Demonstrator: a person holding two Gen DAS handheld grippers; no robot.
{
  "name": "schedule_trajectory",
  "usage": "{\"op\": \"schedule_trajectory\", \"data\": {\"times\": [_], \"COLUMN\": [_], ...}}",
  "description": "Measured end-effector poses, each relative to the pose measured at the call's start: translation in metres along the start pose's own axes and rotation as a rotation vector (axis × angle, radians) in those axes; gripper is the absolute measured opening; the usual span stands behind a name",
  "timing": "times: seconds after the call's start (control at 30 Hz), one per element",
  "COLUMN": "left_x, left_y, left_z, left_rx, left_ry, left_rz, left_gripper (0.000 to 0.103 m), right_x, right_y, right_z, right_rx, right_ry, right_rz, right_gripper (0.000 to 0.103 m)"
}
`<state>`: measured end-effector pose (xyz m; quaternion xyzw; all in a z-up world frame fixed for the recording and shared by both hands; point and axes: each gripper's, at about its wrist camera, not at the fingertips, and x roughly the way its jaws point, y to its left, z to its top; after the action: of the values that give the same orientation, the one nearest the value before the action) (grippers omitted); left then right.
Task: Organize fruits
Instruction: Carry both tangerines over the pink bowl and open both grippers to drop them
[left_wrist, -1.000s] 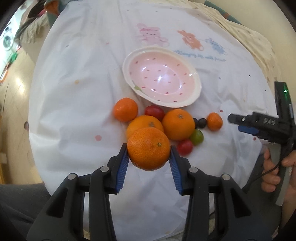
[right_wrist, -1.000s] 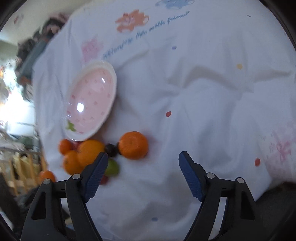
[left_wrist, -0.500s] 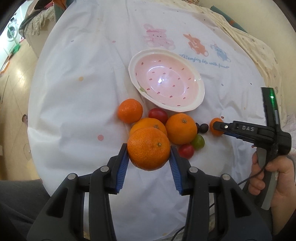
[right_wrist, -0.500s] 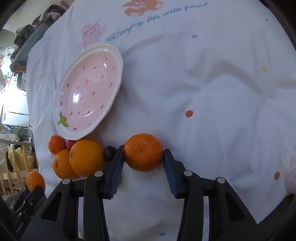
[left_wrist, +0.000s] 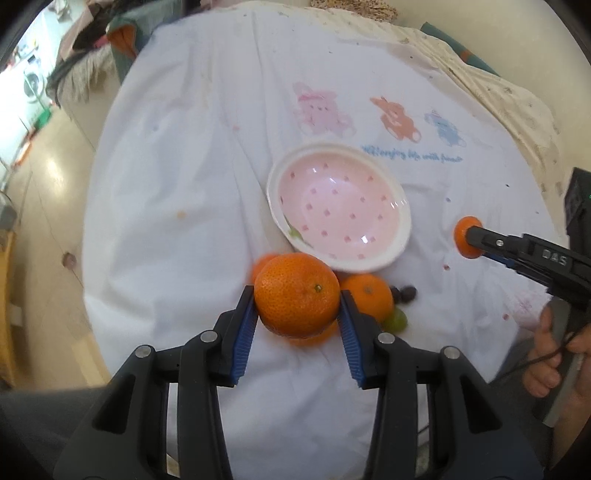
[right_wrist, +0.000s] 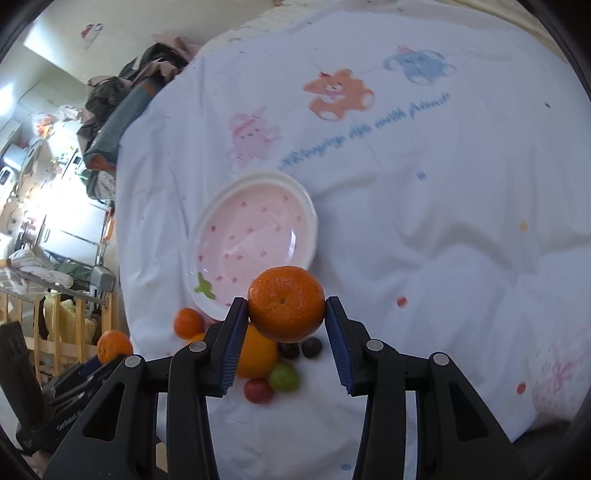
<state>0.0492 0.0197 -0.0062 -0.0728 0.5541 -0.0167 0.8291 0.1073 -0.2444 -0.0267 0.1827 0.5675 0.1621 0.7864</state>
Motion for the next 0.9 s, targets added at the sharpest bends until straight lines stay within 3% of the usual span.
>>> {"op": "schedule_trajectory", "data": {"times": [0.33, 0.43, 0.6, 0.8, 0.9], "left_x": [0.024, 0.045, 0.087, 0.118, 0.134], "left_y": [-0.005, -0.011, -0.007, -0.01, -0.011], "left_z": [0.063, 0.082, 0.103, 0.111, 0.109], "left_rx": [0.032, 0.073, 0.047, 0.036, 0.039], "left_ry": [0.02, 0.035, 0.099, 0.078, 0.086], "left_rz": [0.018, 0.043, 0.032, -0.075, -0.089], "left_gripper": [0.039, 0.039, 0.039, 0.039, 0.039], "right_x": [0.02, 0.03, 0.057, 0.097, 0.112], "right_y": [0.026, 0.031, 0.035, 0.023, 0.014], "right_z": [0.052, 0.069, 0.096, 0.107, 0.105], "right_rx": [-0.084, -0.091, -0.1, -0.078, -0.055], "right_ry": [0.002, 0.004, 0.028, 0.091, 0.12], "right_rz": [0.018, 0.029, 0.04, 0.064, 0.076], "right_gripper": [0.045, 0.045, 0.045, 0.045, 0.045]}}
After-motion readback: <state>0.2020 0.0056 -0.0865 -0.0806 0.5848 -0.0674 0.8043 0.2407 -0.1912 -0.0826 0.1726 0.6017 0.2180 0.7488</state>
